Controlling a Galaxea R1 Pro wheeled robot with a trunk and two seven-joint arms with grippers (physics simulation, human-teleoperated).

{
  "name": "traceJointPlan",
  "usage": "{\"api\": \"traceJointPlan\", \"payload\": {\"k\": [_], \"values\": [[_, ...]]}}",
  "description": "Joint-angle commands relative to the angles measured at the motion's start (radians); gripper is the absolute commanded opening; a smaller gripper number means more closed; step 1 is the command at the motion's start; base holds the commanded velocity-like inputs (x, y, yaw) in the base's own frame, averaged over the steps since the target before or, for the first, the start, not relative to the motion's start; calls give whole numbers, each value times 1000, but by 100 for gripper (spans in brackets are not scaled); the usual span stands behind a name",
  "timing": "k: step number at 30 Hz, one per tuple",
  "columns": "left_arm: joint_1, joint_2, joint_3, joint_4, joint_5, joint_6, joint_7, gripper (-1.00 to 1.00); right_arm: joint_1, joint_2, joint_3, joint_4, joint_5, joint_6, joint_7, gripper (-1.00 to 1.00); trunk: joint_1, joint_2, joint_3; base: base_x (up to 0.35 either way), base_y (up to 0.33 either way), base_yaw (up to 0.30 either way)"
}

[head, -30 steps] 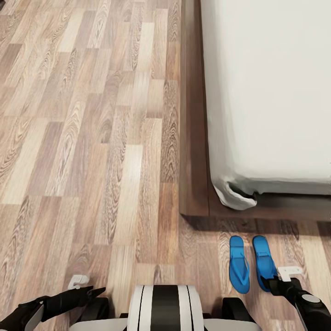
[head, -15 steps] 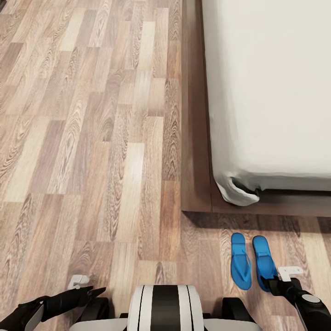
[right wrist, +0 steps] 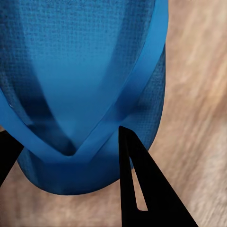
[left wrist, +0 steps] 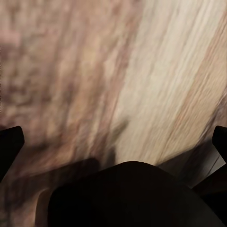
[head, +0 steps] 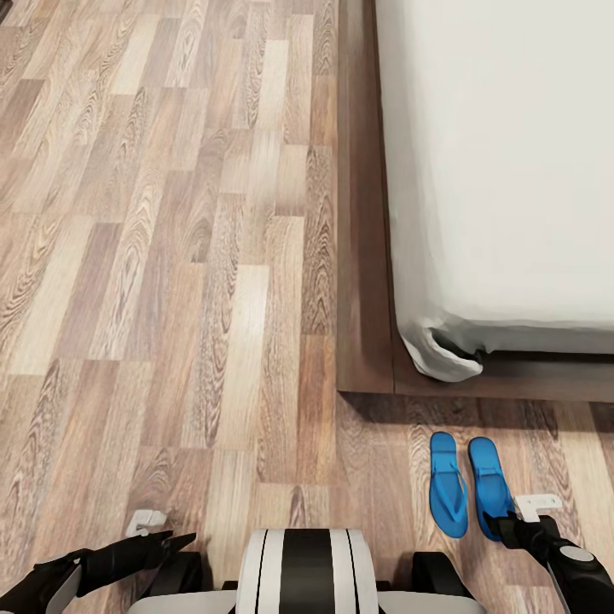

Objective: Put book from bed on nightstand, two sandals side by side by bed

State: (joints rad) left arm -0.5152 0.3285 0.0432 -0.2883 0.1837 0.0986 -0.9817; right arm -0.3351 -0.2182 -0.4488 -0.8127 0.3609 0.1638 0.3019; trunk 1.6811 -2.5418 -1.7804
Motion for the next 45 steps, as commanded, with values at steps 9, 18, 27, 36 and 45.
{"api": "traceJointPlan", "payload": {"k": [9,18,27,36,45], "values": [[0,0,4,0,2,10,-5,100,0,2,-4,-2,9,3,8,100,0,0,0,0,0,0],[0,0,4,0,2,10,-5,100,0,3,-4,-2,9,3,8,100,0,0,0,0,0,0],[0,0,4,0,2,10,-5,100,0,3,-4,-2,9,3,8,100,-1,0,3,0,0,0],[0,0,3,0,2,10,-5,100,0,3,-4,-2,9,3,8,100,-5,2,38,0,0,0],[0,0,3,0,2,10,-5,100,-1,3,-4,-2,9,3,8,100,-9,4,73,0,0,0]]}}
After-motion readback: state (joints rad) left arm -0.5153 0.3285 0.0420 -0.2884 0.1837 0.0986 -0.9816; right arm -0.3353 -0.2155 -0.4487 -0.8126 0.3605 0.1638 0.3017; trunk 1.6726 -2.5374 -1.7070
